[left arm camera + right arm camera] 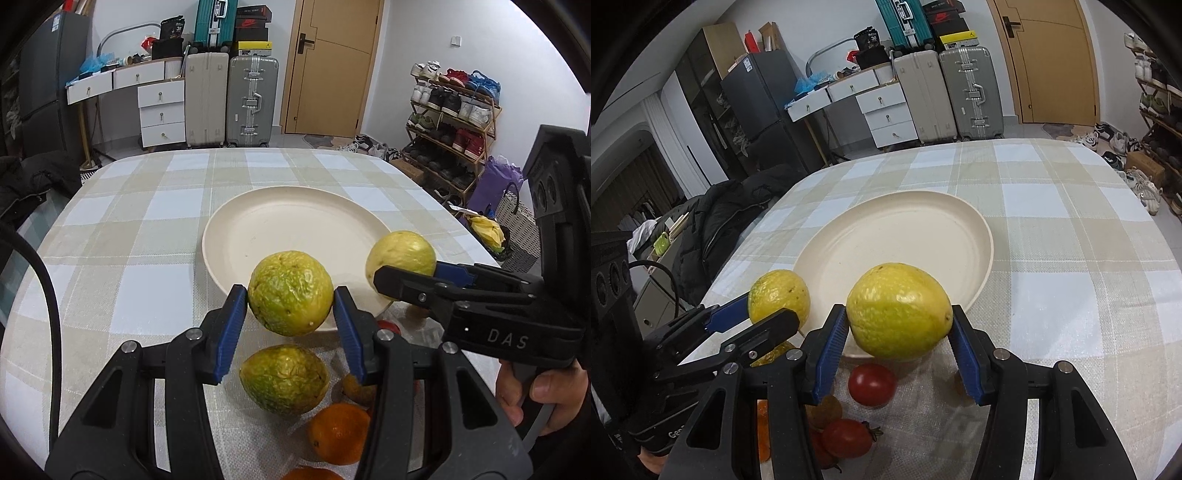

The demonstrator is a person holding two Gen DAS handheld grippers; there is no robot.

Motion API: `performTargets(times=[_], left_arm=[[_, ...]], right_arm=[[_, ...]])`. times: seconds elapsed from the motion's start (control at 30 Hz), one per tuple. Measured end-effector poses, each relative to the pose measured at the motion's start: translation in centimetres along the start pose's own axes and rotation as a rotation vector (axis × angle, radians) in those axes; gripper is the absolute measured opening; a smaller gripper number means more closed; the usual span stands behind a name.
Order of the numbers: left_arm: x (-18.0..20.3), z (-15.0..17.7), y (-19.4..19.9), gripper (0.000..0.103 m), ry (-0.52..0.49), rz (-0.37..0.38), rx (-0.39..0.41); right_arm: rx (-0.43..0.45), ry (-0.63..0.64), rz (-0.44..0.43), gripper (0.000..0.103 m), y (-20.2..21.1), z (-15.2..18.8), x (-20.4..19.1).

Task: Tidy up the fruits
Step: 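Carry both yellow citrus to the cream plate and release them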

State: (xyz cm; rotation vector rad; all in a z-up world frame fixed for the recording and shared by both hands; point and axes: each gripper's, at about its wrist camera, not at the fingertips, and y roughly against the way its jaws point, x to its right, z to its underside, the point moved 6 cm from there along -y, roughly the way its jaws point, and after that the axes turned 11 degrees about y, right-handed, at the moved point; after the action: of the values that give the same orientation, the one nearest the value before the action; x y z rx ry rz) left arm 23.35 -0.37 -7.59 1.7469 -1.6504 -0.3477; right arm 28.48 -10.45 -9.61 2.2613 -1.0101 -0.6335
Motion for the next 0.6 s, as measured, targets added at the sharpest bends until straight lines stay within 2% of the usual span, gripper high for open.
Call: performTargets(times=[0.1, 0.17, 0.23, 0.33, 0.43, 0.53, 0.6], left_arm=[[0.0, 0.1, -0.3, 0.046, 0.0, 0.005, -0.01], [0.1, 0.2, -0.5, 0.046, -0.005, 0.004, -0.011], [0.2, 0.2, -0.5, 0.046, -0.013, 0.006, -0.011], [0.3, -0.1, -0.1, 0.046, -0.009, 0.005, 0.008], [0.1, -0.1, 0.6, 0.056, -0.005, 0.003, 0.016], [0.0, 0.5, 1.7, 0.073, -0.023, 0.002, 0.029], [-0.2, 0.9, 2.6, 0.076, -0.036, -0.004, 0.041]], right_arm=[[0.003, 0.007, 0.016, 0.059, 0.4, 0.0, 0.1], [0.007, 0.013, 0.032, 0.068, 0.9, 0.2, 0.3], [0.009, 0.016, 0.056, 0.072, 1.4, 0.5, 0.5], [0.018, 0.019, 0.057, 0.074, 2.1, 0.9, 0.7], [0.022, 0.018, 0.076, 0.086, 3.0, 1.4, 1.0], [0.026, 0.026, 0.066, 0.089, 3.9, 1.9, 0.9], [0.019, 0.051, 0.073, 0.093, 4.3, 2.3, 0.7]])
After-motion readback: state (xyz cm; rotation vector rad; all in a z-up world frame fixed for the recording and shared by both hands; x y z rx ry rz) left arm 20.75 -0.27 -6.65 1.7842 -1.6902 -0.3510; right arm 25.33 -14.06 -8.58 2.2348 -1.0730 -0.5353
